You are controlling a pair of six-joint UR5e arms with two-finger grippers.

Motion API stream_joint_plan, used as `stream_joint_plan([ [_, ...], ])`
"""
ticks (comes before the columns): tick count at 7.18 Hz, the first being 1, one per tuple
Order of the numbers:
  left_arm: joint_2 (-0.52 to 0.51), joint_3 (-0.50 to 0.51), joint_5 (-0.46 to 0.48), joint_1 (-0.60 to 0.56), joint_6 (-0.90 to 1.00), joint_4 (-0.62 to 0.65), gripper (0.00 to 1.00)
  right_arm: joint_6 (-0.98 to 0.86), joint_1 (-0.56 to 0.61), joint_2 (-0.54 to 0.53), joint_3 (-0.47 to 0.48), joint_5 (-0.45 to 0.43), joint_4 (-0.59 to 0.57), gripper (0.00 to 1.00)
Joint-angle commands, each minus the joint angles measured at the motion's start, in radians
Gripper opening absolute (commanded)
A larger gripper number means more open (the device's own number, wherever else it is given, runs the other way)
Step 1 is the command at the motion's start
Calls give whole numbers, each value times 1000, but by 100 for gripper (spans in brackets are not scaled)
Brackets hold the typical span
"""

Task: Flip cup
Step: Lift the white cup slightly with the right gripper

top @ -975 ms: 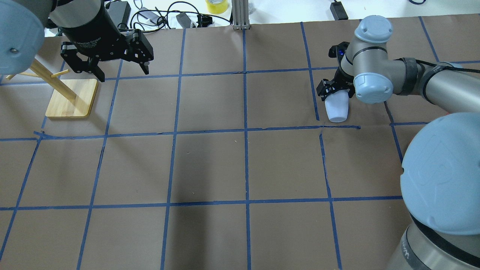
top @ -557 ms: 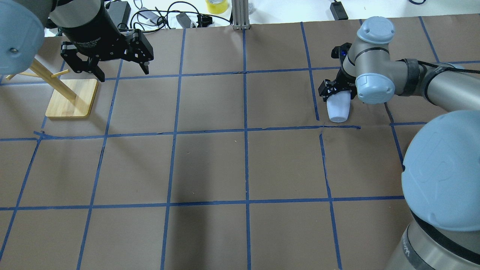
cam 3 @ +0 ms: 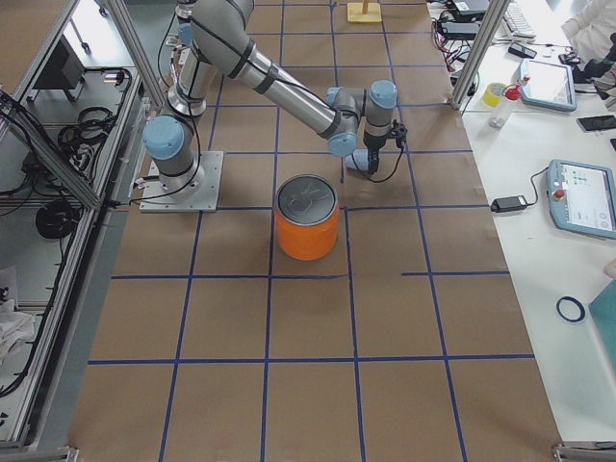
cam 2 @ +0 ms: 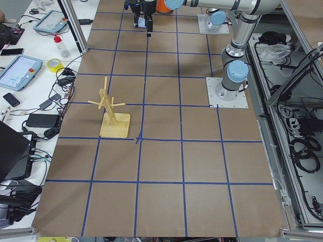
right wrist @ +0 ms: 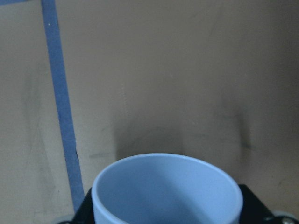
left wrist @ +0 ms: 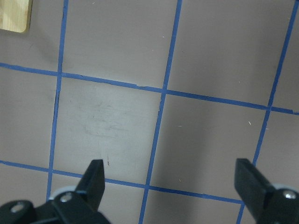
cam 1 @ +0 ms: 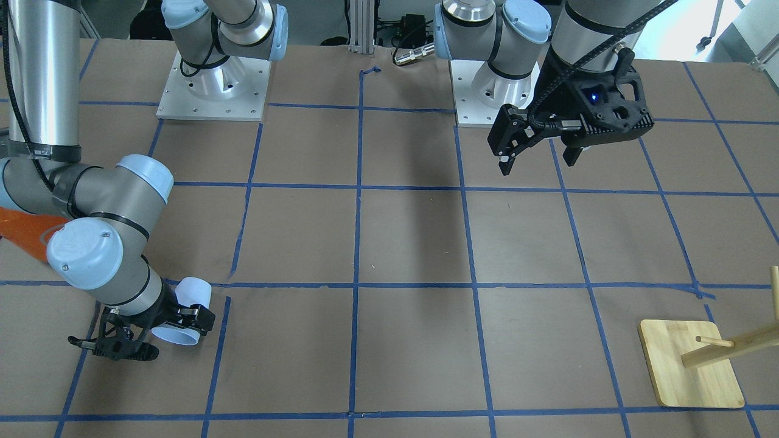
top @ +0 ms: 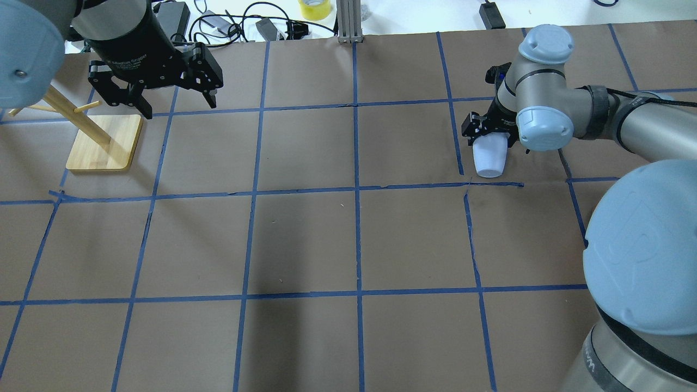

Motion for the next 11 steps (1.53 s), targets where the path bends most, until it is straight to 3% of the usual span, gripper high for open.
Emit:
stream_joint_plan([
  [1,0,-1,0,0,0,0,100,32,0,8,0,4,-1,84],
  [4,0,1,0,0,0,0,100,27,2,10,0,6,-1,65],
  [7,0,1,0,0,0,0,100,6,17,-21,-2,6,12,37],
  [10,0,1,0,0,0,0,100,-25,139,-82,-2,6,27,32],
  [11,0,-1,0,0,0,0,100,-42,197,-88,-6,6,30,24],
])
